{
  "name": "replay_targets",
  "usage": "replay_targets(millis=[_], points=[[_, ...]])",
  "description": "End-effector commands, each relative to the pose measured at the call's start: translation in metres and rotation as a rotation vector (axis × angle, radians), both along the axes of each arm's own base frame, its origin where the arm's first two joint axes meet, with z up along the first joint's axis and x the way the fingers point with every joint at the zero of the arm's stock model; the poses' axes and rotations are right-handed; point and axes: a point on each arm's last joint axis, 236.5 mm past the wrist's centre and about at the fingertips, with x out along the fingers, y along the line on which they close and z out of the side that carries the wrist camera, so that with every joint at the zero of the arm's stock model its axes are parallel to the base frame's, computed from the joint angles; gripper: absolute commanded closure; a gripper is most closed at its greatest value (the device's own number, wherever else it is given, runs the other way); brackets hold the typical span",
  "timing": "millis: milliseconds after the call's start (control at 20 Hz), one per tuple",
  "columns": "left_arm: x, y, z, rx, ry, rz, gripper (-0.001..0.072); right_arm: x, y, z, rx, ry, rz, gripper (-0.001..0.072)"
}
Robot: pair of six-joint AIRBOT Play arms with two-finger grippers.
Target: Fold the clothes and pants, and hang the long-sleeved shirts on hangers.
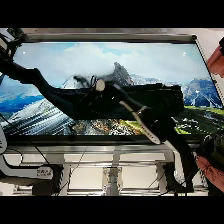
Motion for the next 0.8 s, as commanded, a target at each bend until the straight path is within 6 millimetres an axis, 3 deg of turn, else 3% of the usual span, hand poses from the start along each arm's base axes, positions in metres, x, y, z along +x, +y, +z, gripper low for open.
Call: replay_targets(millis=[0,200,350,550,750], points=[[0.001,-0.041,0.007,-0.061,-0.018,-0.091,0.0685,0.046,-0.077,0.062,-0.016,-0.057,-0.076,0.0698],[-0.008,-0.1,0.007,-0.059,-0.02,-0.25,0.0685,0.08,-0.176,0.127,-0.035,-0.111,-0.197,0.0698],[-0.016,-0.155,0.008,-0.062,-0.044,-0.375,0.0685,0.087,-0.236,0.157,-0.056,-0.124,-0.27,0.0698],[-0.018,-0.238,0.012,-0.104,-0.149,-0.502,0.0685,0.08,-0.296,0.161,-0.127,-0.073,-0.316,0.0698],[-0.025,-0.295,-0.011,-0.142,-0.118,-0.543,0.0685,0.068,-0.322,0.15,-0.176,0.008,-0.314,0.0698]])
